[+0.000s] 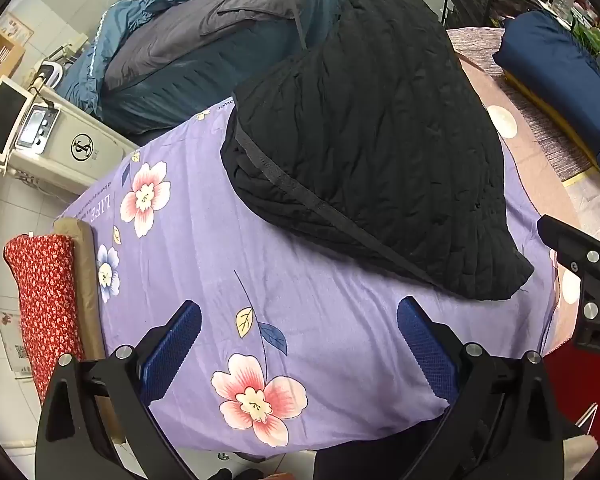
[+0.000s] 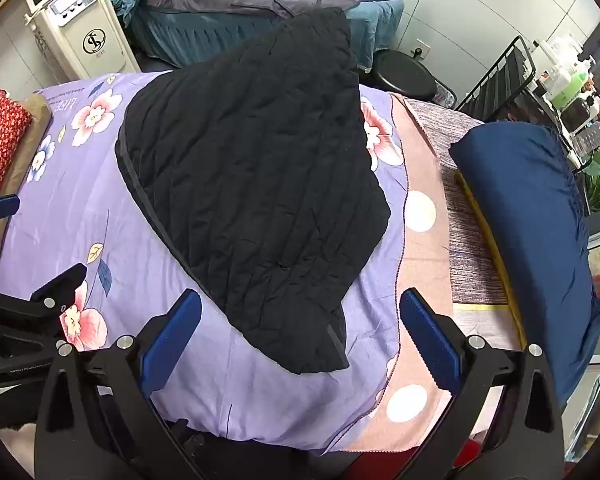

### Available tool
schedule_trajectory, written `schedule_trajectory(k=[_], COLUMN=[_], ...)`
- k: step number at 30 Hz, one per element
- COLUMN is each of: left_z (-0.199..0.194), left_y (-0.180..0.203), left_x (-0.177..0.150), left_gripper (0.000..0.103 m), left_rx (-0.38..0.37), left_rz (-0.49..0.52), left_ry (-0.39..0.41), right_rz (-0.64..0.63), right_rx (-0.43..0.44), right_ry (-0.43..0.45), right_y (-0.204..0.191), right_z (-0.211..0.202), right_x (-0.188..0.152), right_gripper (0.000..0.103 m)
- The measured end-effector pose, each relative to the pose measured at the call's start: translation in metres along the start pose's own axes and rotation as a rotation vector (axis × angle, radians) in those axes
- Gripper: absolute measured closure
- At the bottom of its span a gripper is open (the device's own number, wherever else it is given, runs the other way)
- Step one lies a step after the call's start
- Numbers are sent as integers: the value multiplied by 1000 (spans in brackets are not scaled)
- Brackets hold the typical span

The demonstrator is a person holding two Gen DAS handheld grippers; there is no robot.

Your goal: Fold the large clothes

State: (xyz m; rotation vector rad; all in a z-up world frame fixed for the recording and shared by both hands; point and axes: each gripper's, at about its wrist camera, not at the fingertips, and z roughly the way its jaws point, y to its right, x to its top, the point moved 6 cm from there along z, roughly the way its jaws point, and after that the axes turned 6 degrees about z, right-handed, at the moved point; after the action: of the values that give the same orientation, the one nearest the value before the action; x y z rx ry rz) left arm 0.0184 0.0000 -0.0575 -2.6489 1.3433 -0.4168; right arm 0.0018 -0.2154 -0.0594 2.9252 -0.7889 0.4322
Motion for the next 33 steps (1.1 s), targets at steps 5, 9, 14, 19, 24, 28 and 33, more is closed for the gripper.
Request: schedule_trajectory(k=[5, 9, 14, 19, 24, 28, 33], left_z=[2, 4, 2, 3, 3, 3, 8], left_y=[1, 5, 4, 3, 1, -2, 1], left_x=[-2, -3, -2, -3, -6, -10, -7], left_gripper=[6, 6, 6, 6, 6, 6, 6], left_rx=[14, 15, 13, 14, 12, 7, 8], left_rz=[5, 12, 18, 19, 22, 20, 17], left_ry=[-6, -6, -9, -15, -20, -24, -31], right_rz=[7, 8, 9, 10, 7, 5, 4], right_rx=[9, 11, 2, 2, 3, 5, 7], right_ry=[-3, -11, -16, -17, -18, -23, -31], right_y=[0, 2, 4, 4, 4, 3, 2], right_z=[0, 2, 3, 4, 5, 6, 8], right_x=[-2, -4, -3, -3, -4, -4, -4], right_gripper=[5, 5, 5, 5, 5, 5, 5])
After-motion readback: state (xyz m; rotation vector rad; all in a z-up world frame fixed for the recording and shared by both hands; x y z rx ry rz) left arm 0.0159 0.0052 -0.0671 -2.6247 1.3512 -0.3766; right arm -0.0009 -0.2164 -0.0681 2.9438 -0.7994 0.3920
